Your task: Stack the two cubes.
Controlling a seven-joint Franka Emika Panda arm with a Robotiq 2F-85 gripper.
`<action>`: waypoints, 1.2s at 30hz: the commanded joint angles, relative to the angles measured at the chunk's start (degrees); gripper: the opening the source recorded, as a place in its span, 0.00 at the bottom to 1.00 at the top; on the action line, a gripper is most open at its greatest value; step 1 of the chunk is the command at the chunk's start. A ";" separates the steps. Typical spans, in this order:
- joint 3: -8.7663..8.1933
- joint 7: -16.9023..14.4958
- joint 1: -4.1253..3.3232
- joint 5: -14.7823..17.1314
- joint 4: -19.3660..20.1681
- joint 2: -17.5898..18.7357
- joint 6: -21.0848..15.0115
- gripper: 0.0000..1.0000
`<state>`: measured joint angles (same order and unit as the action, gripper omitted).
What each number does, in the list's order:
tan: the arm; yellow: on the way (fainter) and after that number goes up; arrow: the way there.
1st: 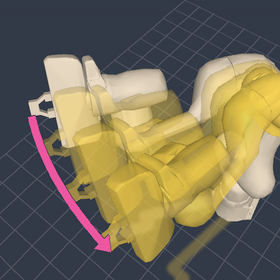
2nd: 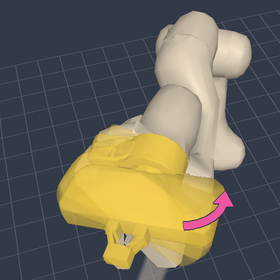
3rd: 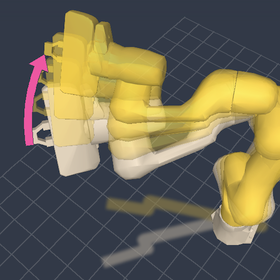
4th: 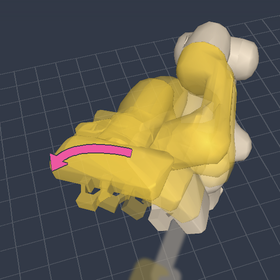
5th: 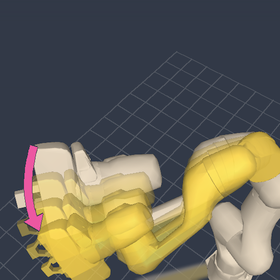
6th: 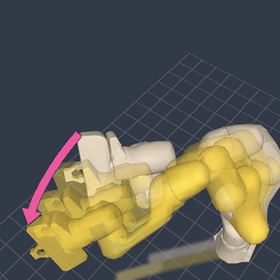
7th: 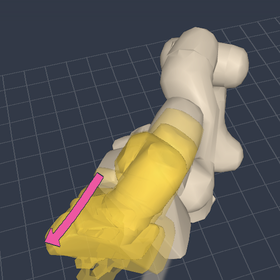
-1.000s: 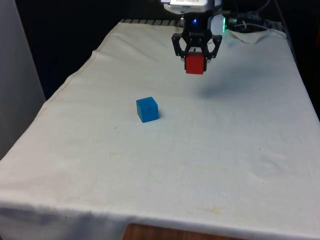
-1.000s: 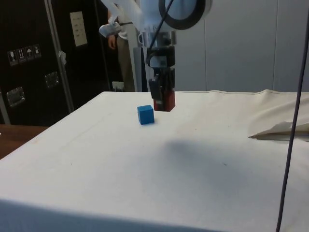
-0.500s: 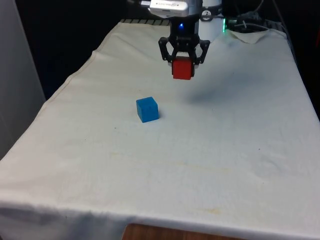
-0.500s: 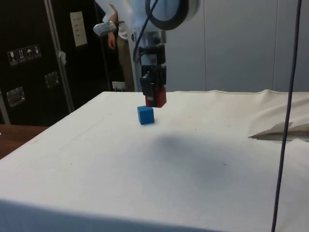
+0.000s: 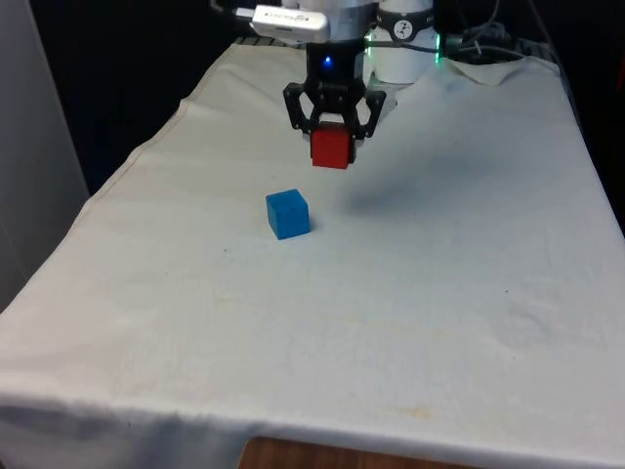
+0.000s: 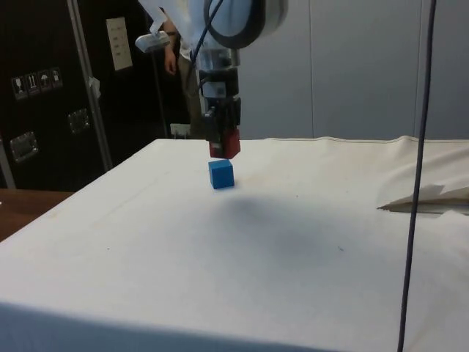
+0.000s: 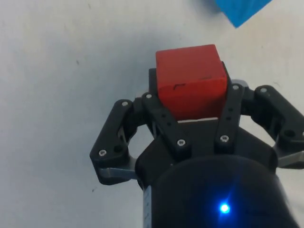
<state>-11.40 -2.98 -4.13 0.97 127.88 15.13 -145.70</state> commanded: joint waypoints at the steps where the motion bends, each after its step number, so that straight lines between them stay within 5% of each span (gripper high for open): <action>1: 0.29 -1.38 0.57 1.38 -0.97 0.80 0.52 0.01; 7: -0.34 -3.90 0.92 3.72 -3.15 2.98 0.52 0.01; 8: -0.92 -2.92 0.29 2.64 -2.69 2.69 0.06 0.01; 9: -0.46 -4.41 0.97 4.24 -3.55 3.38 0.52 0.01; 15: -1.15 -7.51 1.26 7.85 -5.90 6.25 0.34 0.01; 16: -1.72 -6.76 0.63 6.99 -5.67 6.13 0.06 0.01; 17: -1.20 -7.73 1.32 8.19 -6.19 6.53 0.34 0.01; 21: -1.66 -8.77 1.60 9.22 -7.16 7.56 0.52 0.01; 24: -2.41 -9.80 1.78 10.03 -8.25 8.42 0.97 0.01; 25: -3.04 -9.11 1.15 9.22 -7.91 8.31 0.34 0.01; 26: -2.58 -9.97 1.83 10.14 -8.54 8.59 1.15 0.01; 33: -3.95 -10.89 1.95 10.49 -10.66 9.97 2.46 0.01; 34: -4.53 -10.31 1.43 9.91 -10.37 9.85 1.83 0.01; 36: -4.47 -10.77 1.89 10.54 -11.63 10.54 2.98 0.01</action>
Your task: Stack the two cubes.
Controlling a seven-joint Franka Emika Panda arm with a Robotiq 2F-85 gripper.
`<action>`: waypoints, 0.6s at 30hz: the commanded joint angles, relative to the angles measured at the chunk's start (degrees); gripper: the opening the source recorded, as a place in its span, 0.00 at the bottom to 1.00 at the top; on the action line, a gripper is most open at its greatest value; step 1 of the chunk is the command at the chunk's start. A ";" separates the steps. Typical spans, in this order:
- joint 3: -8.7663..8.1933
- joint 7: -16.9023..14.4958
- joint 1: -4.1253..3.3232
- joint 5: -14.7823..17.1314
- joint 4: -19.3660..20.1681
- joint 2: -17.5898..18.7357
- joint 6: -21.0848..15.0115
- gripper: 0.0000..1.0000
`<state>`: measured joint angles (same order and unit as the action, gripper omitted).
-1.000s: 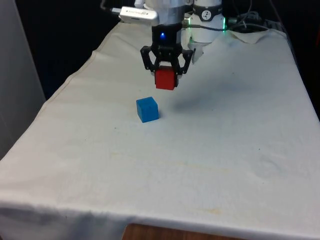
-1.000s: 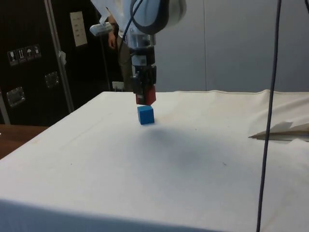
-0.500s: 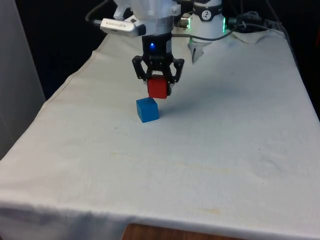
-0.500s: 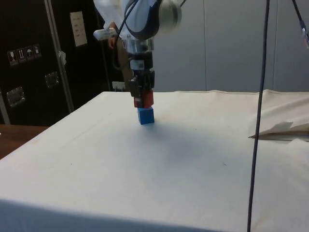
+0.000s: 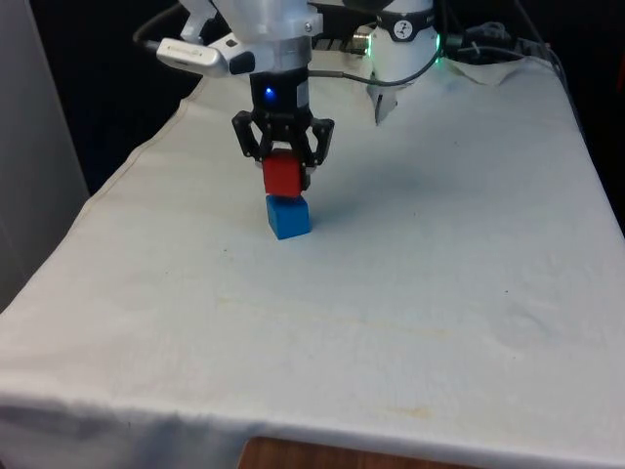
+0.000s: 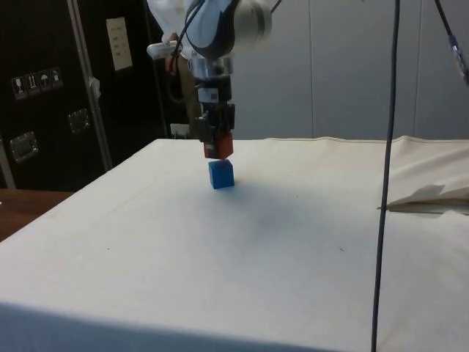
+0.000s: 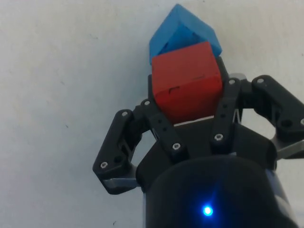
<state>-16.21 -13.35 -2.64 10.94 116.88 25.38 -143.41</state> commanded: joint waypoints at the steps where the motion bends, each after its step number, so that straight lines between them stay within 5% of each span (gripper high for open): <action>1: 0.29 -0.29 0.34 0.57 -0.86 0.46 0.80 0.01; 18: 0.06 0.52 0.06 0.40 -1.43 1.15 0.63 0.01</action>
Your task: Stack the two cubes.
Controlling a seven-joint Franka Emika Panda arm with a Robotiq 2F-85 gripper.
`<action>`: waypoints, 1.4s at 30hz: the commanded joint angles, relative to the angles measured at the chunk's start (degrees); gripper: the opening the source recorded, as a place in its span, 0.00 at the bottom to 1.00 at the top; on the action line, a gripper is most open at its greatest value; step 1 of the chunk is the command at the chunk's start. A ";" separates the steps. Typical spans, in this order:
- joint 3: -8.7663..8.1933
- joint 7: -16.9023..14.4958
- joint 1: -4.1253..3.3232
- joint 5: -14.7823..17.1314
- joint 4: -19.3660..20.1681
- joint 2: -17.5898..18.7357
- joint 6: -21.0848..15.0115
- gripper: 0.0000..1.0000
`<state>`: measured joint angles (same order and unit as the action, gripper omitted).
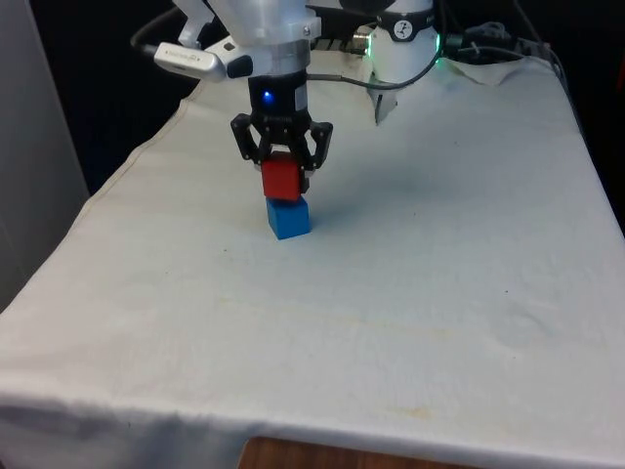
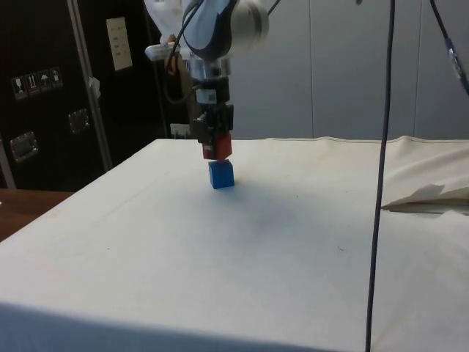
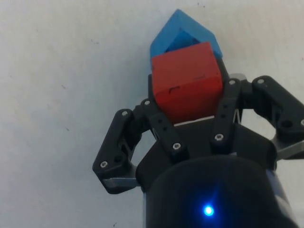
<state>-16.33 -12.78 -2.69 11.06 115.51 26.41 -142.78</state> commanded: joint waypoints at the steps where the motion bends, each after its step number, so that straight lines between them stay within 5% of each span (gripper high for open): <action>1: 0.17 -0.06 0.11 0.34 0.00 0.11 0.00 0.01; 24: 0.52 2.29 -0.74 0.00 0.11 1.26 -0.23 0.01; 32: 0.69 1.55 -0.11 0.97 -0.11 1.03 -0.06 0.01; 33: 0.17 2.18 -0.63 0.23 -0.11 1.26 -0.17 0.01; 34: 0.63 1.26 0.00 1.26 -0.17 1.03 0.00 0.01; 42: 0.11 1.15 -0.23 1.20 -0.34 1.26 0.06 0.01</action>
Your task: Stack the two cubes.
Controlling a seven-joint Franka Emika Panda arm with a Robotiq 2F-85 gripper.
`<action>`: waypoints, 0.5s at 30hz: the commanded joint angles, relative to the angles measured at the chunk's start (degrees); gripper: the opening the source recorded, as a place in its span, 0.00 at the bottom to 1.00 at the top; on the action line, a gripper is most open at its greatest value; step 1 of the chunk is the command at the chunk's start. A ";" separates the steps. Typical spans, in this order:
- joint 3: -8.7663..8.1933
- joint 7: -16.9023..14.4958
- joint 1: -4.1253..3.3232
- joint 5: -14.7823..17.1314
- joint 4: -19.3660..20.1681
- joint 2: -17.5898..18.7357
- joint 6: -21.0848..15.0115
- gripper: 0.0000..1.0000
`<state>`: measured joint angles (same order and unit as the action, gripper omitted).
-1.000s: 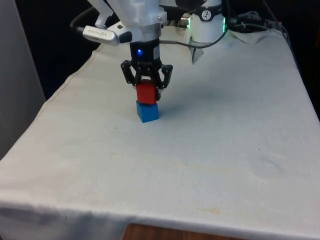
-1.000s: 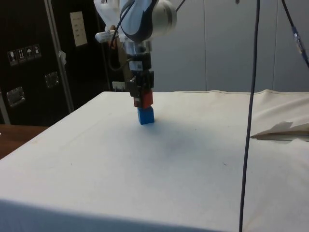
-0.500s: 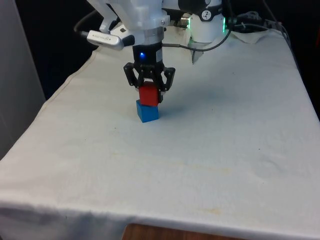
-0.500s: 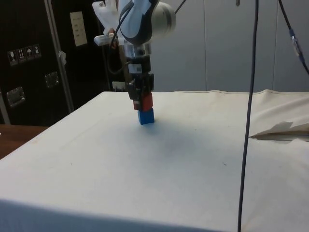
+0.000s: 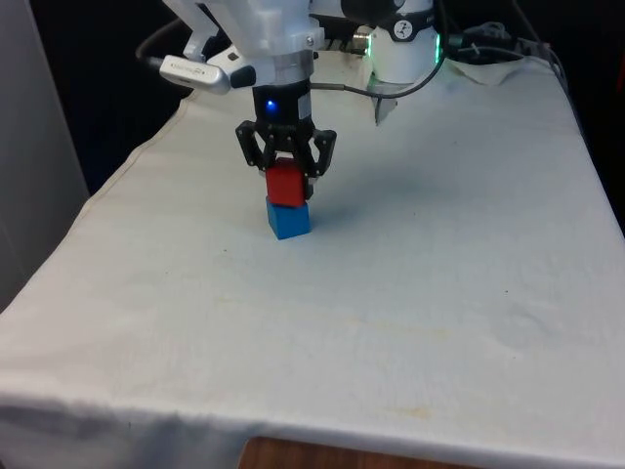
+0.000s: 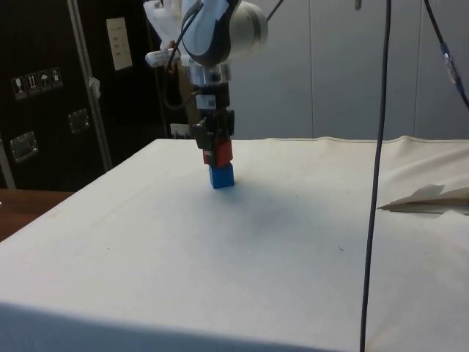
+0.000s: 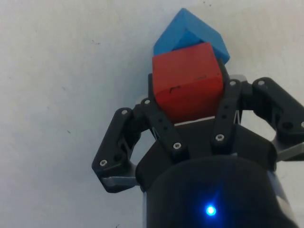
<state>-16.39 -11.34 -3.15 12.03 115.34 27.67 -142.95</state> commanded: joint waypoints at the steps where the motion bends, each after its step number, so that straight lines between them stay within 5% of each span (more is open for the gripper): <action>1: 0.00 0.00 0.00 0.00 0.00 0.00 0.00 0.01; 12: 0.06 -0.17 0.11 0.17 -0.29 0.17 0.11 0.01; 15: 0.06 -0.11 0.06 0.11 -0.34 0.23 0.11 0.25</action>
<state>-16.44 -11.34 -3.21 12.03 115.28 27.67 -142.95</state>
